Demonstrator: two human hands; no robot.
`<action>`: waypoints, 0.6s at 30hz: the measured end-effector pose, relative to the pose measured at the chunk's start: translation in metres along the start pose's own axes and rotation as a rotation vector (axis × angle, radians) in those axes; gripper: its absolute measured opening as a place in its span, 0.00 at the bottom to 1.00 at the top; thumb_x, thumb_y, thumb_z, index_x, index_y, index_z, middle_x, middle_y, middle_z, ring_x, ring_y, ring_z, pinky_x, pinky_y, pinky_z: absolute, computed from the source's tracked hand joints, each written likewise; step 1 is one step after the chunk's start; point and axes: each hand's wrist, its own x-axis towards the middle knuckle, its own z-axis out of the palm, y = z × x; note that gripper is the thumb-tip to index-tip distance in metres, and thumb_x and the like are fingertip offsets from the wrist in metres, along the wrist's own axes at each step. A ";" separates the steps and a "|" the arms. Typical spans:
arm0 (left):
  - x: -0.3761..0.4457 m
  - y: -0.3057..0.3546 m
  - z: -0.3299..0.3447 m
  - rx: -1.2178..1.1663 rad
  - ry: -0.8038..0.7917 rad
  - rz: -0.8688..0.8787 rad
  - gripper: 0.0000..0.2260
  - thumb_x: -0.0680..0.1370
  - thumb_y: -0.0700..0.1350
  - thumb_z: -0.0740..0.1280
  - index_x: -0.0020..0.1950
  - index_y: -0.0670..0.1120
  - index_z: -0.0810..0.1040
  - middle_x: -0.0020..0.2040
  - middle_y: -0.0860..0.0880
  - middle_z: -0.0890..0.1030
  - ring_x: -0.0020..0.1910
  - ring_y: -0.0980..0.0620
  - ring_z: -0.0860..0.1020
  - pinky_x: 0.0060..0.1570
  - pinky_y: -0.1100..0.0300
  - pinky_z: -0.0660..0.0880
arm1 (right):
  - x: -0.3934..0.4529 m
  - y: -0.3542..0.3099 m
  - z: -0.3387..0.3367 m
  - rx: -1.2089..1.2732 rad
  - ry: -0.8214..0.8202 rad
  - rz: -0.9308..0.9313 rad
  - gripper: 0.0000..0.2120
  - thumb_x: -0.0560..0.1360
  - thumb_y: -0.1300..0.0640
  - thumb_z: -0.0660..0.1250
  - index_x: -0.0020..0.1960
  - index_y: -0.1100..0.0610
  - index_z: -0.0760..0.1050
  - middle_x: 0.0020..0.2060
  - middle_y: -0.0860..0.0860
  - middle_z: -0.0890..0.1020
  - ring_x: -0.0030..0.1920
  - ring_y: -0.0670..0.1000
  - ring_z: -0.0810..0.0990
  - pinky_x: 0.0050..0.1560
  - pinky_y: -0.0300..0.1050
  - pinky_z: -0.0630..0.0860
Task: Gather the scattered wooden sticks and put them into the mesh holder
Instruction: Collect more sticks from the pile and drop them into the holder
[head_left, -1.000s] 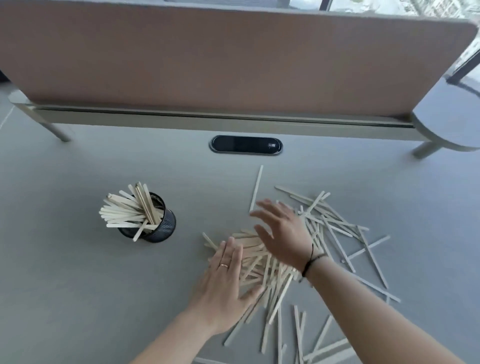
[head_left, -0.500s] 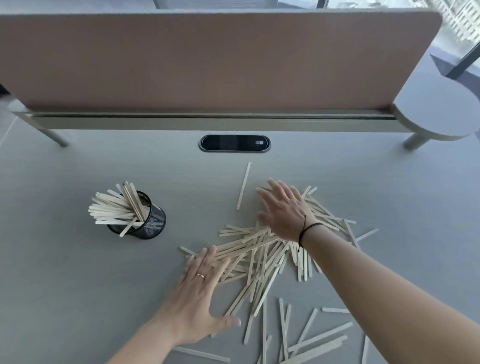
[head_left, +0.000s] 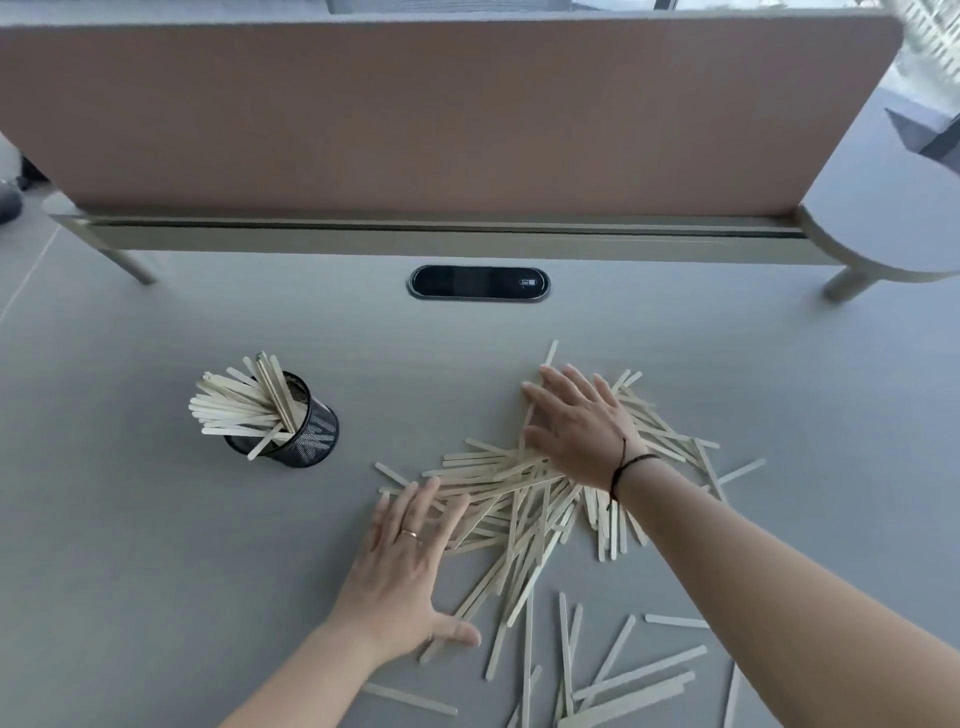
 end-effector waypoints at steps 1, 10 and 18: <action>0.004 0.002 -0.001 0.006 0.016 -0.007 0.60 0.60 0.80 0.61 0.76 0.58 0.27 0.79 0.47 0.30 0.77 0.46 0.31 0.74 0.45 0.31 | -0.009 0.003 0.003 0.019 0.021 0.022 0.29 0.78 0.36 0.54 0.77 0.43 0.57 0.79 0.47 0.55 0.79 0.51 0.47 0.78 0.55 0.43; 0.001 0.007 -0.006 0.078 0.066 0.003 0.49 0.67 0.79 0.55 0.80 0.53 0.48 0.76 0.47 0.59 0.77 0.43 0.55 0.77 0.42 0.45 | -0.081 0.005 0.019 0.067 0.050 0.086 0.32 0.77 0.31 0.49 0.76 0.45 0.60 0.76 0.50 0.60 0.78 0.51 0.49 0.78 0.49 0.41; -0.002 0.017 -0.014 0.015 0.085 -0.013 0.46 0.69 0.74 0.59 0.80 0.53 0.51 0.77 0.44 0.55 0.78 0.41 0.52 0.77 0.46 0.47 | -0.111 0.034 0.001 -0.015 -0.037 0.101 0.48 0.64 0.17 0.51 0.78 0.39 0.50 0.80 0.50 0.50 0.79 0.53 0.42 0.77 0.61 0.40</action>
